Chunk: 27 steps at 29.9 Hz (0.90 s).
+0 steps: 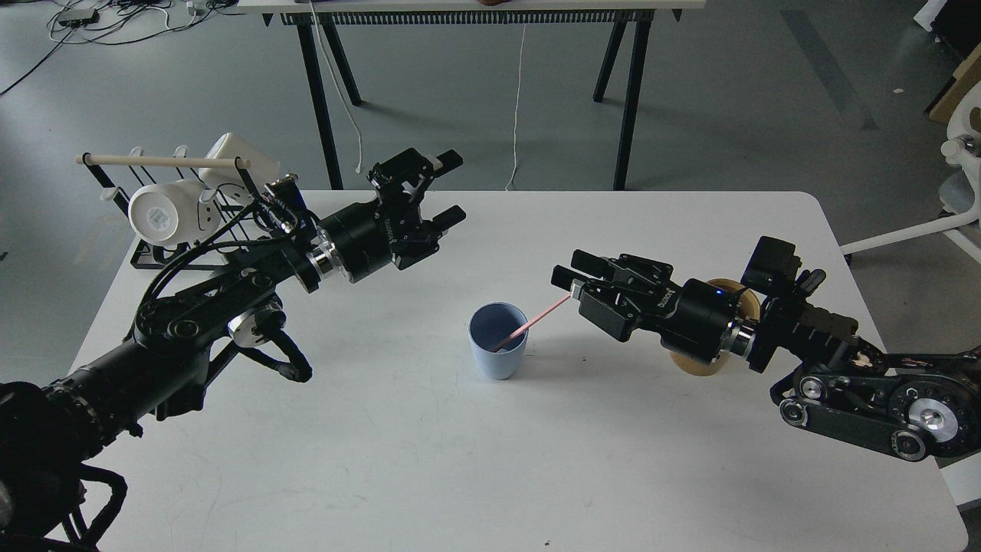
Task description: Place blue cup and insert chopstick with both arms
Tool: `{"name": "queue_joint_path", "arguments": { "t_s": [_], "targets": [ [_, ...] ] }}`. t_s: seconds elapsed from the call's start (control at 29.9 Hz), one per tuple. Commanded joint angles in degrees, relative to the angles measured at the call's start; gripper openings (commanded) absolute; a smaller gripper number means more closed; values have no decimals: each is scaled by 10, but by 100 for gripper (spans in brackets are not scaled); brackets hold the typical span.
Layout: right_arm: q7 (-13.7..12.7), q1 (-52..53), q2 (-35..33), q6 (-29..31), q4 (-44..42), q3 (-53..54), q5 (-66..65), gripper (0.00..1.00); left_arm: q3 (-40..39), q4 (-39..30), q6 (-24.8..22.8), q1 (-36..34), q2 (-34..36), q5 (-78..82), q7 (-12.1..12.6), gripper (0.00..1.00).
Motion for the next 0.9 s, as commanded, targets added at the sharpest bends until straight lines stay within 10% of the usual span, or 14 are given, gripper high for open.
{"name": "queue_joint_path", "arguments": {
  "t_s": [0.0,0.64,0.87],
  "targets": [
    [0,3,-2,0,11,7,35,78,-1,0,0,0,0,0,0,94],
    [0,-6,-5,0,33,167,583,85,-75,1,0,1,31,-71,0,94],
    [0,-53,-5,258,10,218,741,93,-73,1,0,13,35,-83,0,94]
  ]
}}
